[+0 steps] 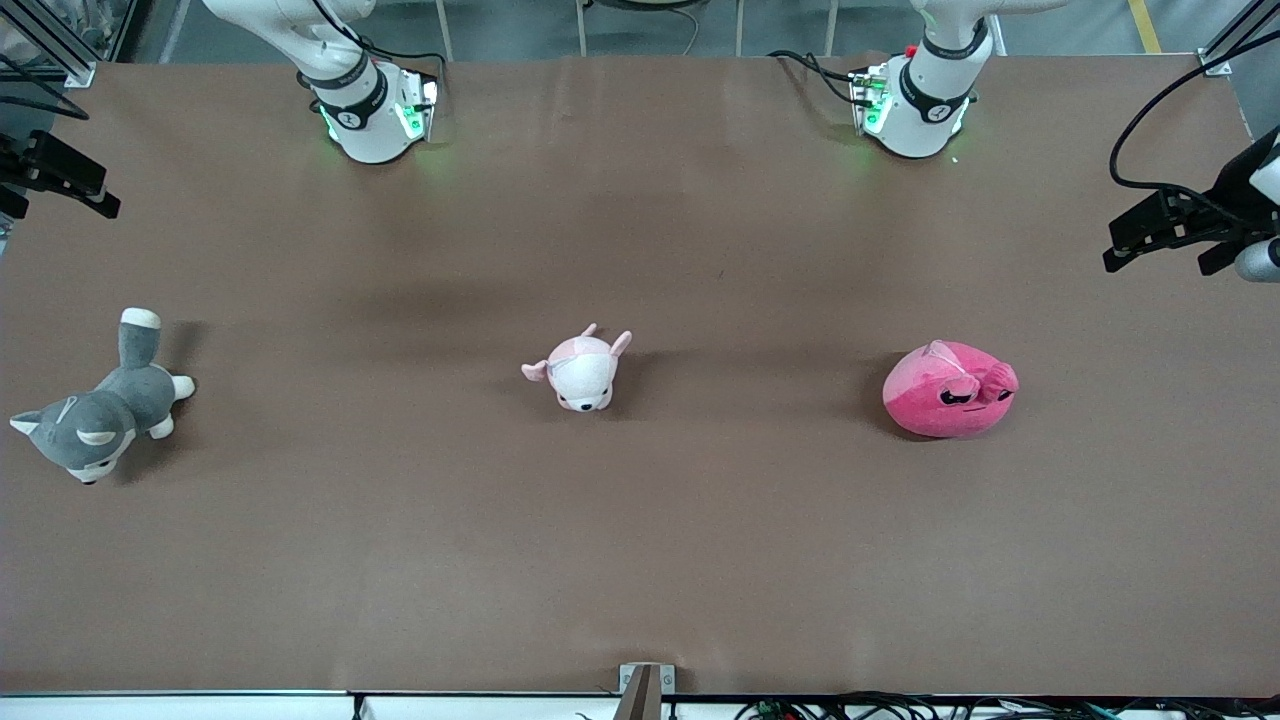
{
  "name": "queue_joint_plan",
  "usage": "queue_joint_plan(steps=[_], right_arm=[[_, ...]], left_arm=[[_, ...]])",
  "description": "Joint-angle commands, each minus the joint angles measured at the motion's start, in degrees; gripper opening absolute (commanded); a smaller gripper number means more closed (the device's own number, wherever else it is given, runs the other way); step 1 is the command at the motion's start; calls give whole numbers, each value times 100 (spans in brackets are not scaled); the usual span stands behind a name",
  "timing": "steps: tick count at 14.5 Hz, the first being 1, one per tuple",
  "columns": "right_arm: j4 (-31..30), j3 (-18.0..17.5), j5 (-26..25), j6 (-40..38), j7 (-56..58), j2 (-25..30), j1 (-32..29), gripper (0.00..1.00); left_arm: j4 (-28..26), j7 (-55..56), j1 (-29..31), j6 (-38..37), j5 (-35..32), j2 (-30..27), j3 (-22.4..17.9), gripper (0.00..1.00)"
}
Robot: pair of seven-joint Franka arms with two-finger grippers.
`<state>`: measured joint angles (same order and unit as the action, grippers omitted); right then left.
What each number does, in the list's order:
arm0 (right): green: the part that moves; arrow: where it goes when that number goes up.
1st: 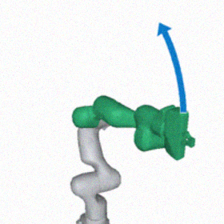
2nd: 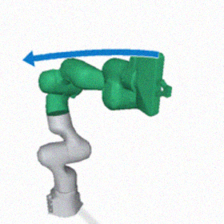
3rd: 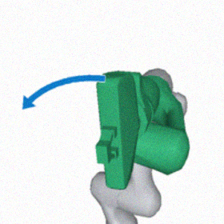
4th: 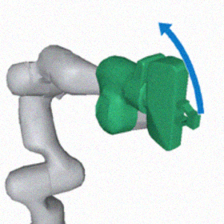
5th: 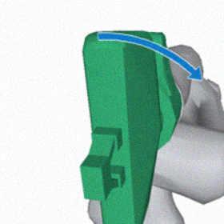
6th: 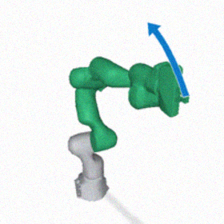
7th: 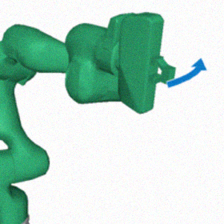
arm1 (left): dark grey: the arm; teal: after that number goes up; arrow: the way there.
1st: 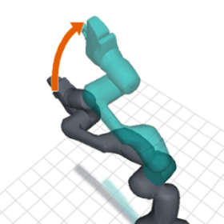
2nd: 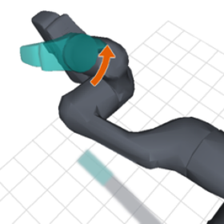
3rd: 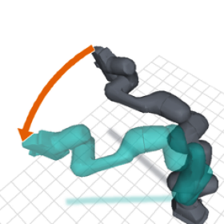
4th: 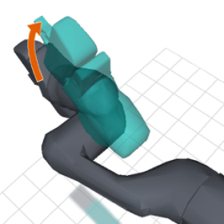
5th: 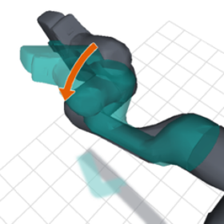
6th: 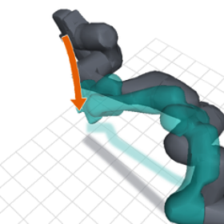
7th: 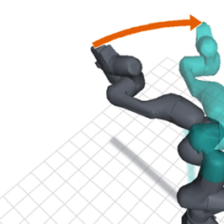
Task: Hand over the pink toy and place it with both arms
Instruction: 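Lower the open left gripper over the pink plush toy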
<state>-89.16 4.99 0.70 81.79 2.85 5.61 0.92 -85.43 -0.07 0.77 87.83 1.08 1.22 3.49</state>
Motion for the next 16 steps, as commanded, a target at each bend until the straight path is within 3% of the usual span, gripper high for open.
queue_joint_plan(steps=[1,8,16], right_arm=[[-93,-51,-71,3,75,115,-48,100],[-93,-51,-79,3,75,107,-48,100],[-93,-42,-79,-5,75,115,-48,100]], left_arm=[[140,60,-7,-38,50,54,11,100],[140,69,-15,-38,41,80,11,100],[140,-28,-42,-29,-20,835,20,100]])
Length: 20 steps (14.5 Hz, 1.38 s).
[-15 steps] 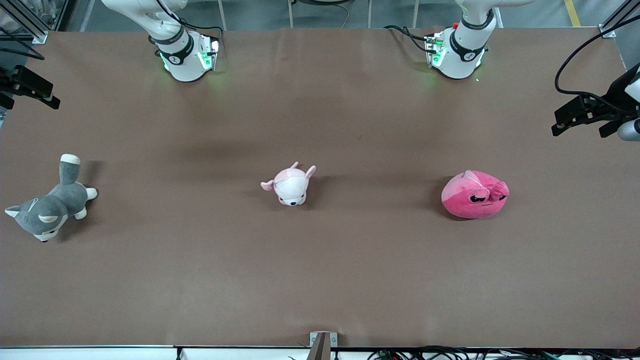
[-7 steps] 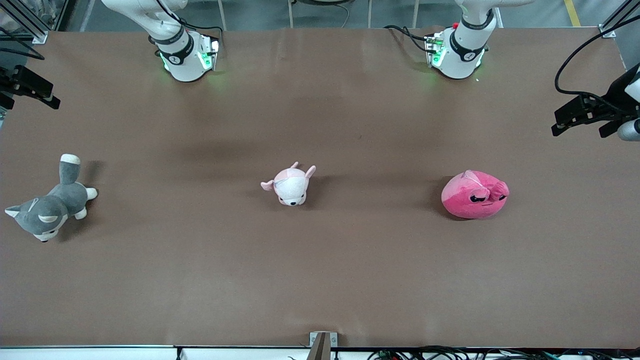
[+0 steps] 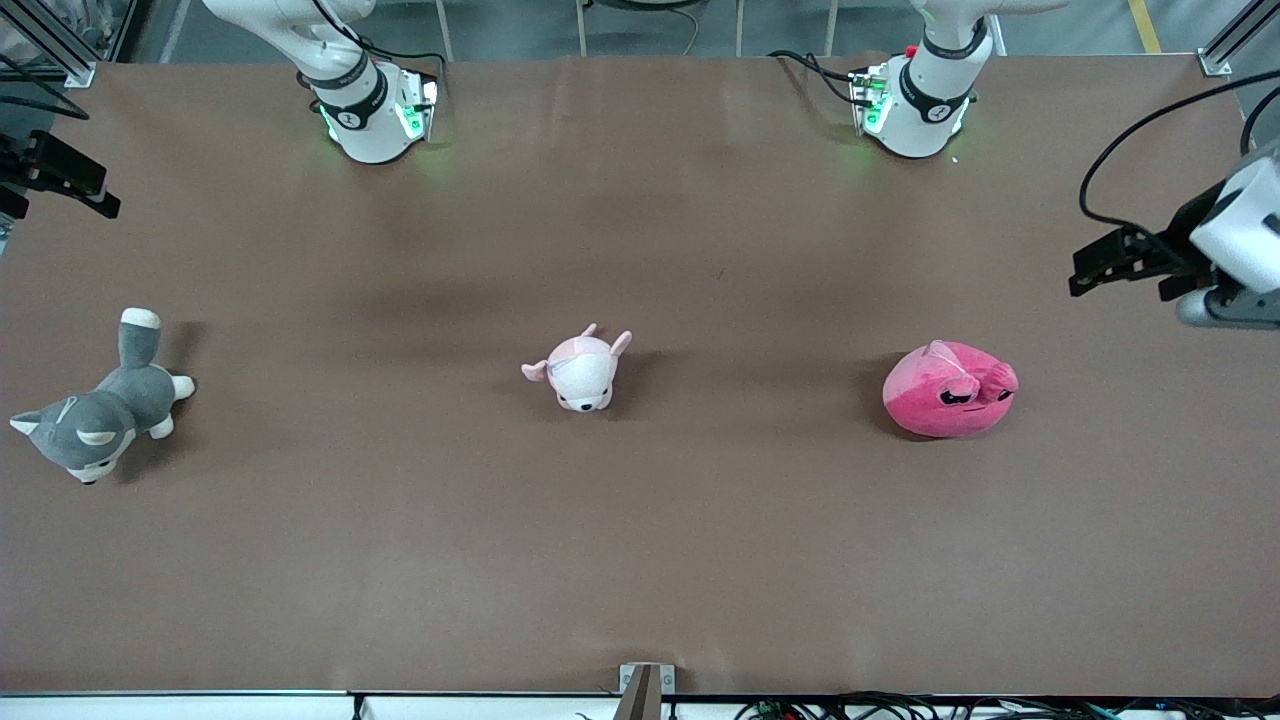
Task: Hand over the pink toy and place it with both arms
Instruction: 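Lower the open left gripper over the pink plush toy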
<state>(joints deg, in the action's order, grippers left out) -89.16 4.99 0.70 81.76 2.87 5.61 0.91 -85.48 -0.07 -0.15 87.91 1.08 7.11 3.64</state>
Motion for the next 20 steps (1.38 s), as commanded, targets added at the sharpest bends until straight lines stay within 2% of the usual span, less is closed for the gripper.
queue_joint_plan(steps=[1,9,14,20], right_arm=[[-93,-42,-79,-2,74,107,-56,100],[-93,-42,-79,-2,74,107,-74,100],[-93,-42,-79,-2,74,107,-65,100],[-93,-42,-79,-2,74,107,-74,100]], left_arm=[[145,-28,76,-37,-29,456,-12,100],[75,33,112,182,-116,1345,-13,100],[66,69,103,271,-134,1776,-21,84],[57,69,155,517,-143,2145,-39,79]])
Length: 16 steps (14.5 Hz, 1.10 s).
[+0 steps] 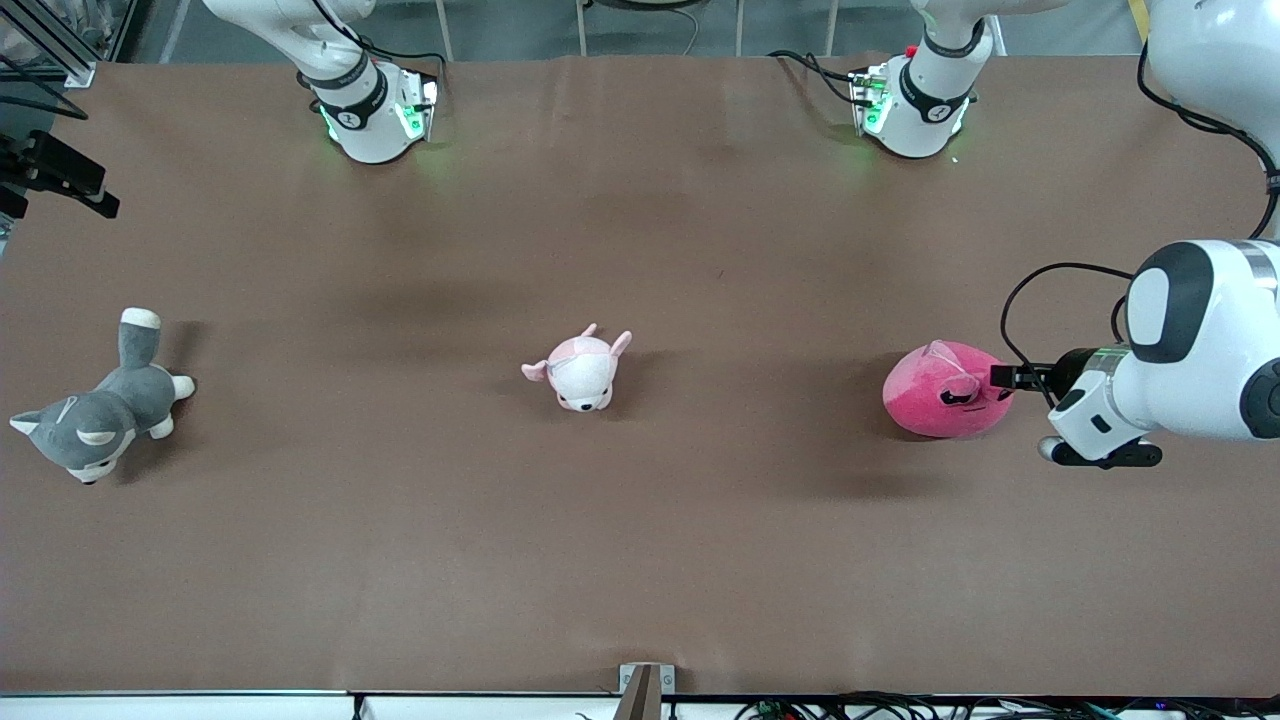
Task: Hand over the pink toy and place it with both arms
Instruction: 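Lower the open left gripper over the pink plush toy, then close the left gripper on the pink toy and lift it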
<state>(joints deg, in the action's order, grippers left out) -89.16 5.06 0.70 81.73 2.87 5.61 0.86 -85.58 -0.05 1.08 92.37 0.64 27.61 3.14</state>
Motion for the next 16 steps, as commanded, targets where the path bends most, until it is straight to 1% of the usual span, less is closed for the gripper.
queue_joint_plan(steps=[1,3,4,10,12,13,15,16], right_arm=[[-92,-49,-79,1,74,107,-69,100],[-92,-49,-79,1,74,107,-69,100],[-92,-49,-79,1,74,107,-69,100],[-92,-49,-79,1,74,107,-60,100],[-92,-49,-79,1,74,107,-60,100],[-92,-58,-70,1,74,107,-60,100],[-84,-49,-79,1,74,98,-60,100],[-75,-49,-79,10,74,98,-60,100]], left_arm=[[68,67,41,80,-99,130,11,79],[59,67,50,80,-90,209,11,78],[59,67,50,80,-90,236,11,75],[-99,76,33,203,-46,306,20,51],[-134,67,33,203,-38,298,29,40],[-135,58,24,194,-38,289,38,28],[-143,58,-11,176,-38,245,55,15],[-135,58,-11,150,-29,210,73,5]])
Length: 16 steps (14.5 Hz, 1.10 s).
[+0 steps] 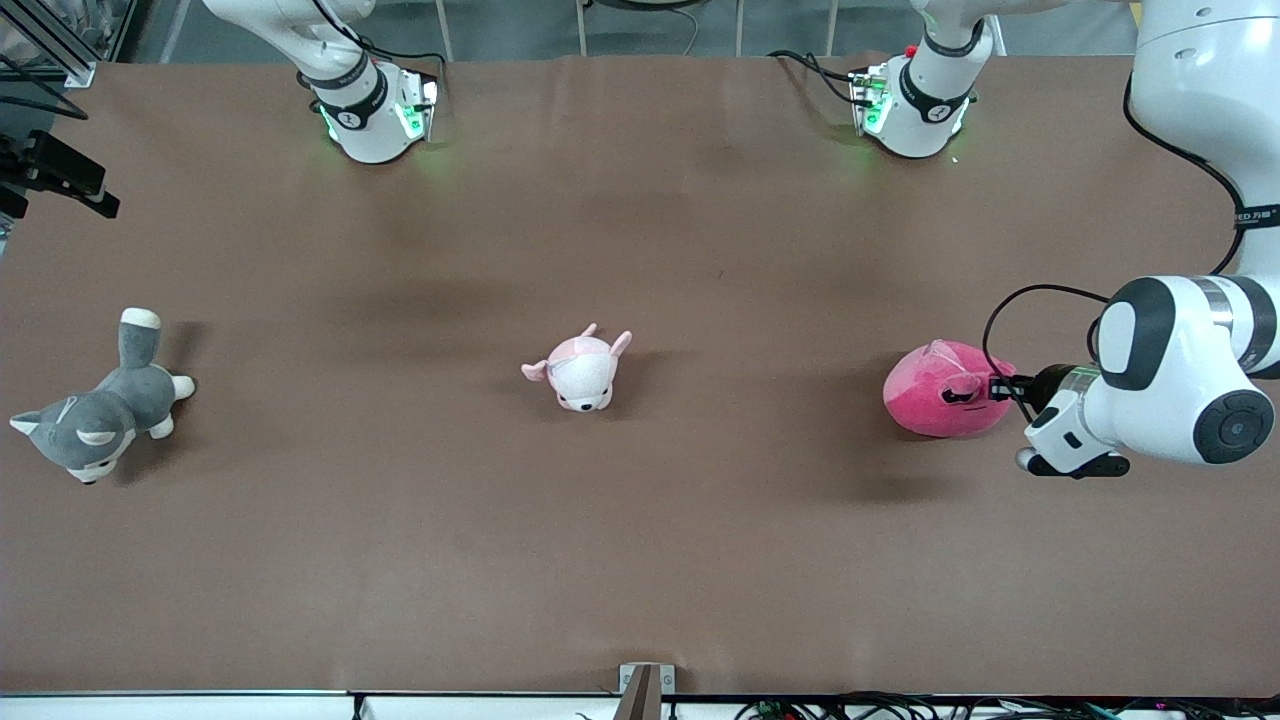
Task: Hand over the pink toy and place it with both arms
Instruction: 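Close the left gripper on the pink toy and lift it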
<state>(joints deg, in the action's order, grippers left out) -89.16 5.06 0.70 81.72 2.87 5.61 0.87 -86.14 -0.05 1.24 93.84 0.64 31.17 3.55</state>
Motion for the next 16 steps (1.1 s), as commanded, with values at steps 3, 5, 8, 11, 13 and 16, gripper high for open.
queue_joint_plan(steps=[3,5,8,11,13,16], right_arm=[[21,-49,-79,28,74,63,-78,100],[39,-49,-105,141,74,-112,-113,100],[31,-49,-97,563,82,-621,-253,100],[48,-49,-140,634,91,-1131,-271,100],[57,-49,-193,643,13,-1159,-219,100],[4,-75,-27,547,-1361,-1150,-183,100]], left_arm=[[-17,49,-36,-198,-2,-400,137,0],[36,180,-45,-305,146,-689,251,0],[508,601,-53,-1058,209,-1121,654,0],[1027,1802,-71,-1727,445,-1262,1331,0],[1449,2542,-97,-1834,464,-1359,1910,0],[1837,3737,-333,-1791,464,-1342,2588,0]])
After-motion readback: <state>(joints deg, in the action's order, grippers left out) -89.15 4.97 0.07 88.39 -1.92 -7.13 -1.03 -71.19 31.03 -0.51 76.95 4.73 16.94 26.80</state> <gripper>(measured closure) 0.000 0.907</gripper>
